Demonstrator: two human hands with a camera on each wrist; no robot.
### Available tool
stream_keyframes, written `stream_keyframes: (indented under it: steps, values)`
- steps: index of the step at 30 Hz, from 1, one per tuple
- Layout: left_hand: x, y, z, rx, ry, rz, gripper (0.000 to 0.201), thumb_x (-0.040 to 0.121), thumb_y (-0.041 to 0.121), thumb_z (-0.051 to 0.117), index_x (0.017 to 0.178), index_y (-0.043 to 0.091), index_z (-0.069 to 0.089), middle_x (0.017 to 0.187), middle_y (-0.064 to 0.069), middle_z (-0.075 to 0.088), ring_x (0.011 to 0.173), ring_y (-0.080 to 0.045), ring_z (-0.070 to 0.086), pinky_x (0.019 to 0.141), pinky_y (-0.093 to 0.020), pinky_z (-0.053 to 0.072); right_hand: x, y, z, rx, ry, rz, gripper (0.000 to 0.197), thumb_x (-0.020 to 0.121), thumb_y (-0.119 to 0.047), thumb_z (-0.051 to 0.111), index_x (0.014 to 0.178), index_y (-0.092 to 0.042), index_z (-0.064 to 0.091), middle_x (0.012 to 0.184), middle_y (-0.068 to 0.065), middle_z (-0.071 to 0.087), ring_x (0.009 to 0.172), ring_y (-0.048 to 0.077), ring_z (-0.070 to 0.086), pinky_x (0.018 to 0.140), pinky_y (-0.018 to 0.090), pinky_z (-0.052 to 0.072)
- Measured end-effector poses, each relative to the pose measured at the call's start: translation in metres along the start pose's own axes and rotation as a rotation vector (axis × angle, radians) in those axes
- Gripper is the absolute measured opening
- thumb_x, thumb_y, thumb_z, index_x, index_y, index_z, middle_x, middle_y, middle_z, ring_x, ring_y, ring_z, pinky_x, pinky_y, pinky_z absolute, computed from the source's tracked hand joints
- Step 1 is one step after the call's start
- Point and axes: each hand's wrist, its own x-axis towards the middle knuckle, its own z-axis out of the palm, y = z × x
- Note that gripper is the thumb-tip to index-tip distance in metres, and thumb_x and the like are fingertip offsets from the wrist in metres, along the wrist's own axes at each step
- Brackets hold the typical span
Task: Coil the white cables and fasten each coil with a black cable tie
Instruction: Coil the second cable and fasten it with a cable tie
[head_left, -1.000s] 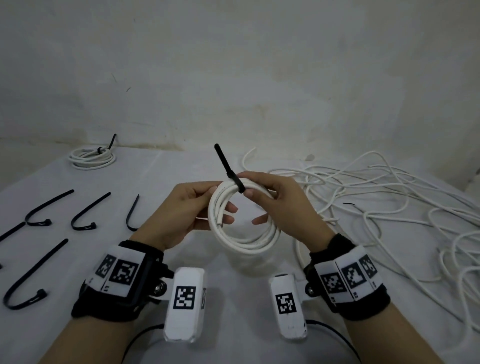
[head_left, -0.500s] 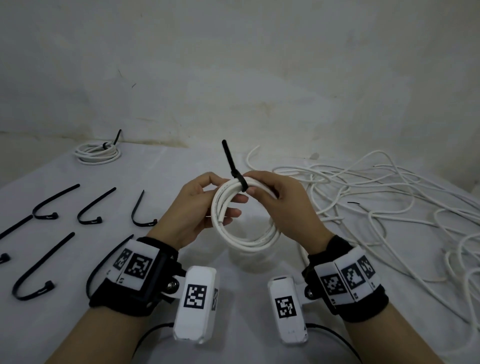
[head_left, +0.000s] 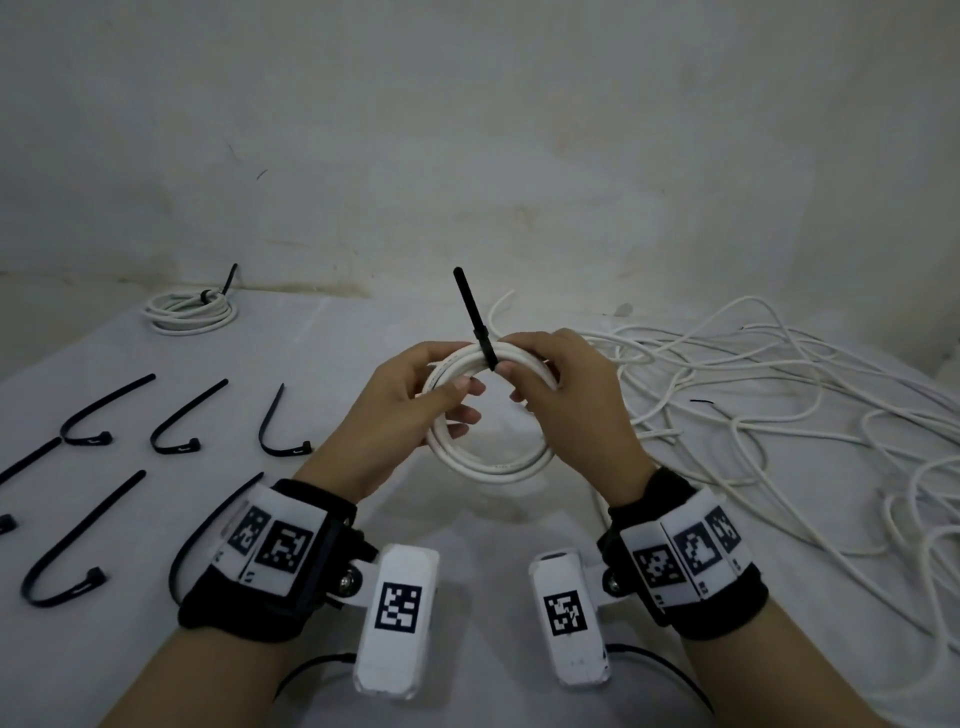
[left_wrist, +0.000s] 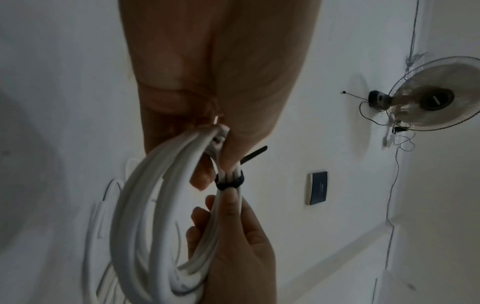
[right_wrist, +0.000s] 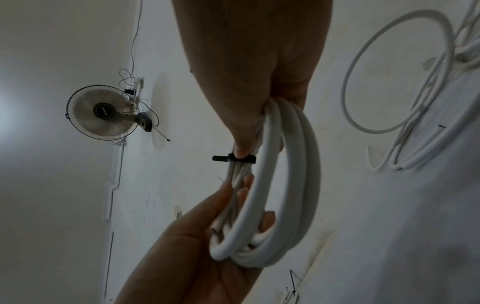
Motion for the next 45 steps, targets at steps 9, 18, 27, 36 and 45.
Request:
stream_keyframes:
  steps: [9, 18, 27, 36, 45]
  values:
    - [0.0, -0.002, 0.003, 0.23, 0.065, 0.223, 0.026, 0.097, 0.015, 0.048, 0.118, 0.03, 0.056, 0.07, 0.017, 0.058, 0.052, -0.003, 0.047, 0.05, -0.027, 0.046, -0.004, -0.005, 0.008, 0.106, -0.046, 0.068, 0.004, 0.089, -0.019, 0.065, 0.093, -0.018, 0.065, 0.09, 0.007, 0.064, 0.068, 0.012, 0.067, 0.065, 0.025, 0.055]
    - [0.003, -0.005, 0.006, 0.216, 0.184, 0.208, 0.027, 0.099, 0.014, 0.045, 0.12, 0.023, 0.058, 0.06, 0.023, 0.055, 0.049, -0.003, 0.043, 0.047, -0.024, 0.043, -0.001, -0.003, -0.008, -0.066, -0.039, 0.139, 0.01, 0.077, -0.032, 0.076, 0.086, -0.028, 0.075, 0.064, -0.013, 0.061, 0.061, 0.004, 0.054, 0.06, 0.012, 0.035]
    - [0.001, -0.004, 0.009, 0.241, 0.176, 0.245, 0.025, 0.099, 0.013, 0.045, 0.117, 0.026, 0.057, 0.059, 0.024, 0.057, 0.047, -0.003, 0.044, 0.046, -0.02, 0.042, -0.001, -0.002, -0.011, 0.354, -0.177, 0.417, 0.009, 0.081, -0.004, 0.071, 0.081, -0.013, 0.074, 0.064, 0.001, 0.067, 0.059, 0.013, 0.061, 0.058, 0.022, 0.05]
    - [0.0, 0.001, 0.008, 0.147, 0.145, 0.205, 0.026, 0.099, 0.017, 0.045, 0.121, 0.022, 0.057, 0.065, 0.022, 0.058, 0.047, -0.004, 0.041, 0.049, -0.02, 0.041, 0.0, -0.003, -0.014, 0.473, -0.239, 0.503, 0.017, 0.083, -0.015, 0.07, 0.094, -0.002, 0.067, 0.071, 0.004, 0.061, 0.066, 0.013, 0.059, 0.072, 0.031, 0.051]
    - [0.0, 0.003, 0.005, 0.056, 0.039, 0.138, 0.025, 0.099, 0.017, 0.044, 0.116, 0.024, 0.06, 0.069, 0.007, 0.053, 0.048, -0.005, 0.034, 0.05, -0.022, 0.033, 0.04, -0.034, -0.023, 0.014, -0.234, 0.11, 0.007, 0.087, -0.026, 0.067, 0.092, -0.021, 0.07, 0.081, -0.01, 0.068, 0.076, 0.004, 0.064, 0.076, 0.025, 0.054]
